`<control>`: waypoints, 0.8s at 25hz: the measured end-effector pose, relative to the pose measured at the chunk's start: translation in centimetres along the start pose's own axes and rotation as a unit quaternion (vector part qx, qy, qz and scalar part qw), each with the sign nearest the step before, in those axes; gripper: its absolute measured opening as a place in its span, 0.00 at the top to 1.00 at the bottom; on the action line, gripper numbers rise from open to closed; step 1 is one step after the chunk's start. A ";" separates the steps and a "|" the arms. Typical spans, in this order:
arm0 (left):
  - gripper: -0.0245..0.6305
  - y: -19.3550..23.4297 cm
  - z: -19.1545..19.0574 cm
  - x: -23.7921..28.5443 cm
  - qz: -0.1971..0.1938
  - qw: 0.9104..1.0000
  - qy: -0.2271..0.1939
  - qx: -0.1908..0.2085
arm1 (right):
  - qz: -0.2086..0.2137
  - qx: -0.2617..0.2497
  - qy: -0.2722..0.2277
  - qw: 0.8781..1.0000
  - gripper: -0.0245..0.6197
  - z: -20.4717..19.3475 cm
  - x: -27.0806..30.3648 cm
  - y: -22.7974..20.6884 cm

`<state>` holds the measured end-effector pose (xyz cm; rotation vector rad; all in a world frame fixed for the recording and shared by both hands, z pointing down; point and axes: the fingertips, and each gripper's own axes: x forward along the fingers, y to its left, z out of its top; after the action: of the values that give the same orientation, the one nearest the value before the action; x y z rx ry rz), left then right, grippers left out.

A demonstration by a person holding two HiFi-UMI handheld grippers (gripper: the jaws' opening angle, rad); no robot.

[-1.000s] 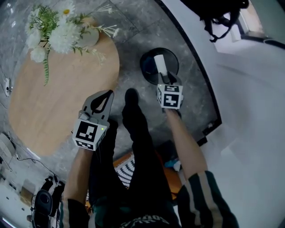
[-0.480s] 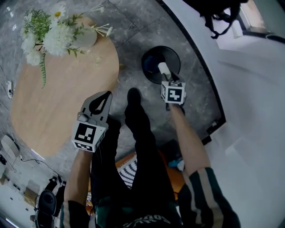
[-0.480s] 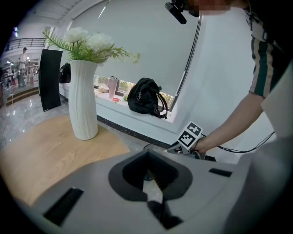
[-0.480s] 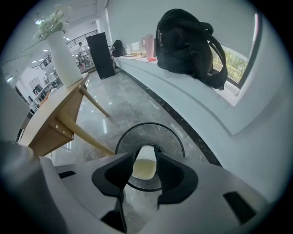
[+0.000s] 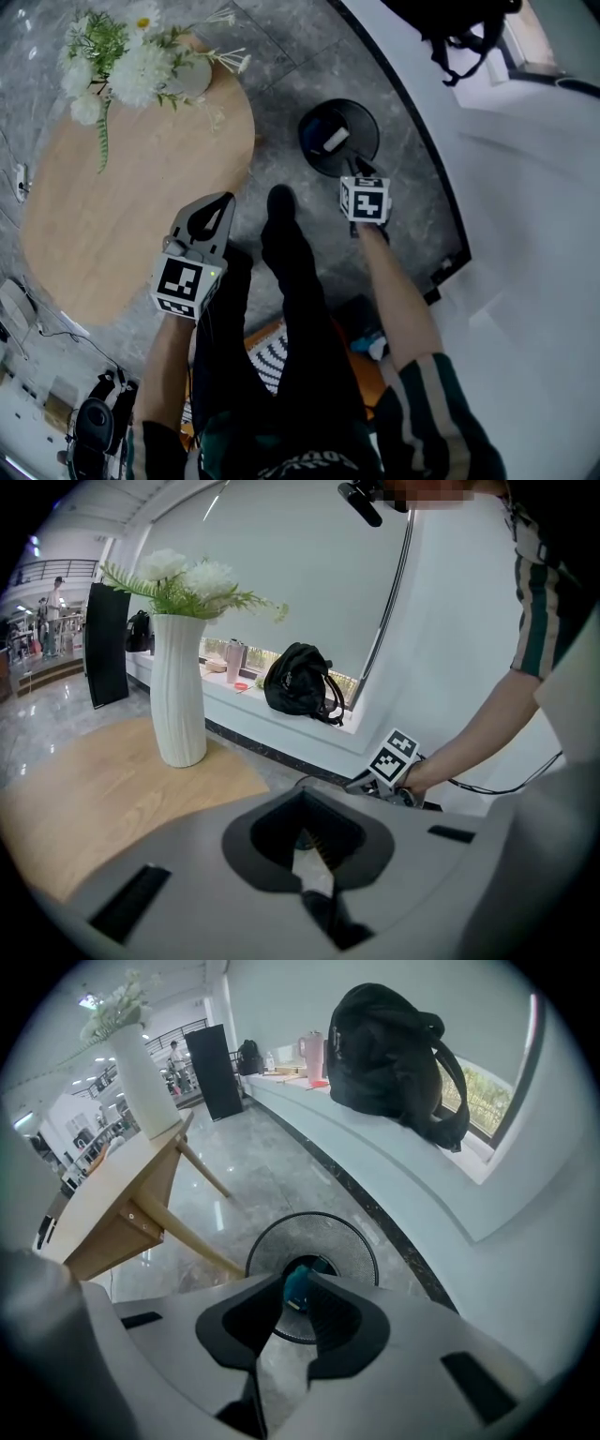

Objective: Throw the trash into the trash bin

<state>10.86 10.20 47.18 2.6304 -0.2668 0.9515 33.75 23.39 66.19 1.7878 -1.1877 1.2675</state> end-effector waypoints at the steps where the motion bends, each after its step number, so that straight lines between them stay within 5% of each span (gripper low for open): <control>1: 0.96 0.0 0.2 -0.3 0.000 1.000 -0.003 -0.001 | -0.001 -0.006 -0.005 1.000 0.87 0.1 -0.2 0.0; 12: 0.96 -0.6 4.8 -7.8 -0.001 0.999 -0.038 0.019 | -0.006 0.016 -0.042 0.999 0.95 2.7 -11.2 3.6; 20: 0.96 -0.9 10.1 -19.5 0.023 0.997 -0.076 0.018 | 0.049 0.006 -0.138 0.989 0.95 6.4 -26.6 13.7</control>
<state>2.22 8.53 26.99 2.7449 -0.3519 0.7791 20.06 20.67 39.00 1.9820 -1.4390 1.1062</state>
